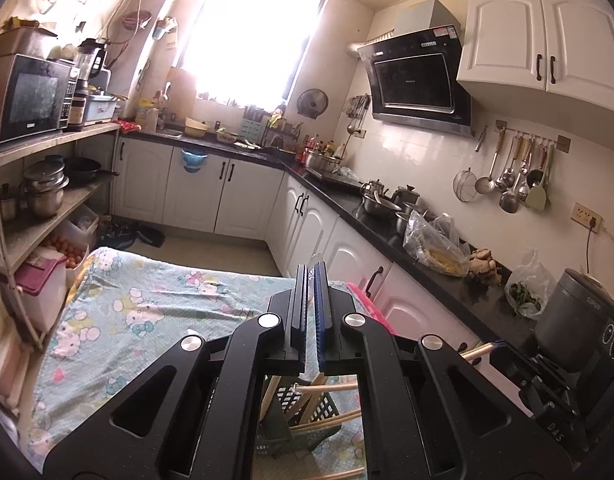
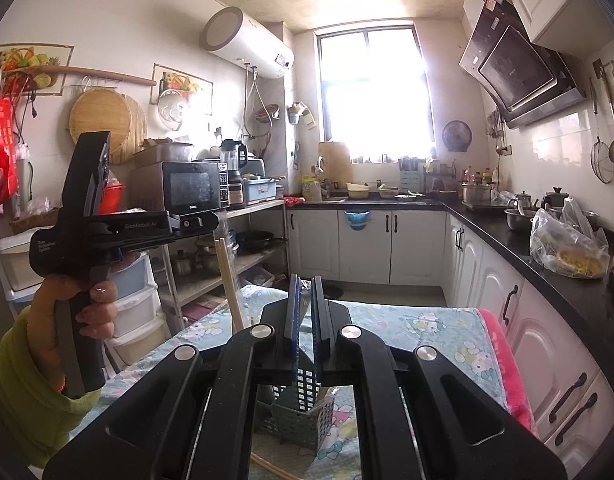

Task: Organize utensils
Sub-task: 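Lower the held chopstick into the green caddy with the left tool, then open the left tool to release the chopstick into the caddy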

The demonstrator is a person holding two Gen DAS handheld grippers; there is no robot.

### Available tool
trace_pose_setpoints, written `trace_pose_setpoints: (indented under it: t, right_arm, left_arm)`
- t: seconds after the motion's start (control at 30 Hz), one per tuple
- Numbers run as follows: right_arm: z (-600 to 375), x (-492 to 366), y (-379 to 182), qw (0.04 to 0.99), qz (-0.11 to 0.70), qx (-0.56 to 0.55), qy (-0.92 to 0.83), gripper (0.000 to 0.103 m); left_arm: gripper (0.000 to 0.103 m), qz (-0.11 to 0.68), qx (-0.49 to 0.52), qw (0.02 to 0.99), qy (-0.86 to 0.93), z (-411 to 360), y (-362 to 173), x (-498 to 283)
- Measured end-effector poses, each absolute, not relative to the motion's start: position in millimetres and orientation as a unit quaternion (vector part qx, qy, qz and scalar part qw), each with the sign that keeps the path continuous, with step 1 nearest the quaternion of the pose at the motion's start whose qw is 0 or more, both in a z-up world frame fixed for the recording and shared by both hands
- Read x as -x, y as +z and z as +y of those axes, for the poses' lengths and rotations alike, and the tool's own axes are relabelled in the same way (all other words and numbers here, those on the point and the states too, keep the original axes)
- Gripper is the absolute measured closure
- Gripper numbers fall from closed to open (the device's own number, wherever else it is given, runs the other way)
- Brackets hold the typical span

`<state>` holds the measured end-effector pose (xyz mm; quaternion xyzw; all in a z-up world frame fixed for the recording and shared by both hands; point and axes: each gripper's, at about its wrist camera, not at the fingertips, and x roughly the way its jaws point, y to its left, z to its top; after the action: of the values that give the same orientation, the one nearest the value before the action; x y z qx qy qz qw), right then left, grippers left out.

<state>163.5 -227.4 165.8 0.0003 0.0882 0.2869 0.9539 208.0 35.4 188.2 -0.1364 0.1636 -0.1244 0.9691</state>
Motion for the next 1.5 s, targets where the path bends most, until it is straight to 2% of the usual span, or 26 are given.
trace_pose_setpoints:
  t: [1.03,1.13,1.2,1.23,1.3,1.37,1.5]
  right_arm:
    - [-217.1,-191.8,137.6,0.947,0.153,0.004,0.281,0.097]
    - [-216.8,-193.8,135.2,0.946,0.159,0.001,0.281,0.095]
    - [-217.3,-193.9,134.4,0.946,0.16,0.0,0.281,0.095]
    - [-217.6,-194.2,133.7,0.946,0.161,-0.001,0.281,0.094]
    - [-218.6,-194.4,132.8,0.947,0.162,-0.003,0.278,0.085]
    - [-219.8,-194.2,132.0,0.947,0.163,-0.005,0.277,0.084]
    - [-222.0,-193.4,130.4,0.948,0.164,-0.007,0.274,0.079]
  left_arm:
    - [0.102,0.21,0.148,0.958,-0.13,29.4,140.5,-247.9]
    - [0.093,0.221,0.15,0.955,-0.127,31.9,134.0,-250.0]
    - [0.082,0.227,0.15,0.954,-0.124,32.6,129.8,-250.1]
    - [0.079,0.228,0.15,0.954,-0.123,33.0,128.2,-250.0]
    - [0.071,0.234,0.152,0.952,-0.123,34.7,124.5,-249.9]
    - [0.068,0.237,0.153,0.952,-0.122,35.6,122.3,-248.7]
    - [0.055,0.239,0.152,0.951,-0.121,37.8,119.5,-243.1]
